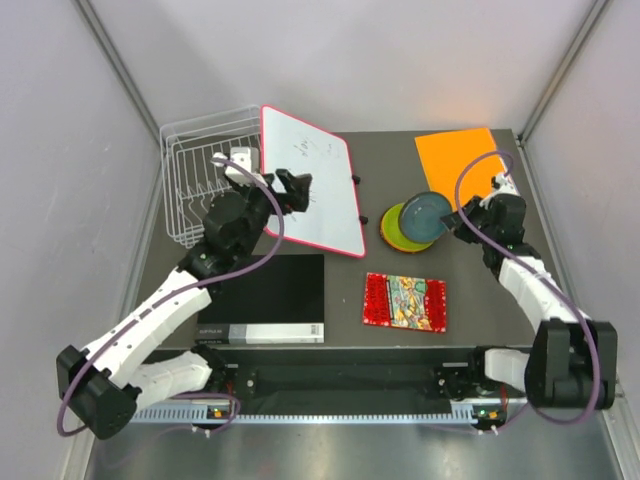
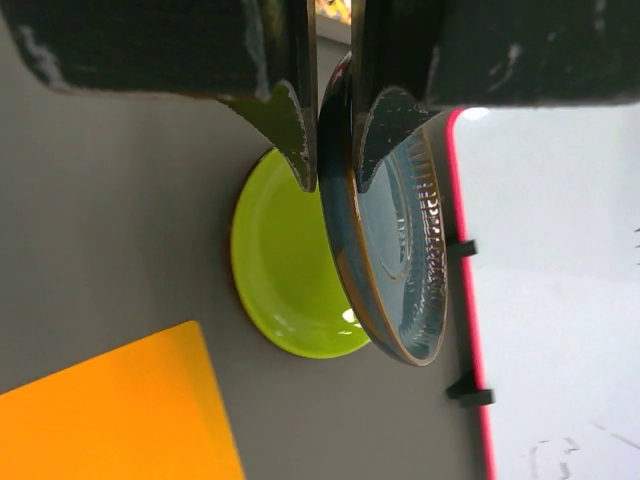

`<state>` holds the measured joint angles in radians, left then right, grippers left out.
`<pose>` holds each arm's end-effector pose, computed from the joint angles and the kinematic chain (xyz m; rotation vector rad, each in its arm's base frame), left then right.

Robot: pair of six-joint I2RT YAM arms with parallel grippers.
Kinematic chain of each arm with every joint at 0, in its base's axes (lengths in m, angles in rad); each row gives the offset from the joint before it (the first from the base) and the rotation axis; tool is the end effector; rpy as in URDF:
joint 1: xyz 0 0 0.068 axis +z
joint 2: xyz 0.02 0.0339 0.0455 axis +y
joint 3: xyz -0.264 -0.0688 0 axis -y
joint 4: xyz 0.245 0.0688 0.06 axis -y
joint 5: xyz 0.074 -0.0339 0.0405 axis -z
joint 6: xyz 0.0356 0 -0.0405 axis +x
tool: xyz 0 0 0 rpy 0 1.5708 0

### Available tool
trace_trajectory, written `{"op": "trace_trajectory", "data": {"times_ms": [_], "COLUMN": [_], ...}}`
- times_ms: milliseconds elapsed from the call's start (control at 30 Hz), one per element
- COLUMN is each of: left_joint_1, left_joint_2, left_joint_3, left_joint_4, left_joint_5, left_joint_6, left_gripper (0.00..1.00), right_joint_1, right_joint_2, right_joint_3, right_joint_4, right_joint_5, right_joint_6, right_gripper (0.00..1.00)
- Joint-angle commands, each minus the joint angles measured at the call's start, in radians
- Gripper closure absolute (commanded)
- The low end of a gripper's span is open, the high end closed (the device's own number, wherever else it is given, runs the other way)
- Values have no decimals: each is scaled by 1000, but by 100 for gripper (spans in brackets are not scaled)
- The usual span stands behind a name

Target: Unload the plates from the dish rack

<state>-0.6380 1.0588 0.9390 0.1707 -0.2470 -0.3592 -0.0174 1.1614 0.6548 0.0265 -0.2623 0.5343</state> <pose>0.2056 -0.1416 0.3795 0.0148 1.5524 -0.6068 0.2545 0.0048 0.2392 0.4060 2.0451 0.5873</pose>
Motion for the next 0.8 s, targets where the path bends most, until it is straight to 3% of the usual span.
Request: {"op": "trace_trajectory", "data": {"times_ms": [0, 133, 367, 633, 767], "left_joint_1": [58, 153, 395, 446, 446], "left_joint_2": [-11, -8, -26, 15, 27], "left_joint_3": [20, -17, -100, -121, -134], "left_joint_4": [-73, -80, -73, -77, -86], "left_joint_5": [-222, -230, -92, -64, -58], "left_joint_6": [124, 105, 6, -17, -20], "left_gripper": [5, 2, 2, 2, 2], "right_joint_1": [-33, -36, -36, -35, -33], "right_joint_2": [105, 213, 365, 445, 458], "right_joint_3": [114, 166, 226, 215, 198], "right_joint_4": [98, 119, 122, 118, 116], "right_joint_5": [-83, -129, -166, -189, -199], "right_joint_6": [-33, -36, -63, -65, -80], "right_gripper": [100, 100, 100, 100, 88]}}
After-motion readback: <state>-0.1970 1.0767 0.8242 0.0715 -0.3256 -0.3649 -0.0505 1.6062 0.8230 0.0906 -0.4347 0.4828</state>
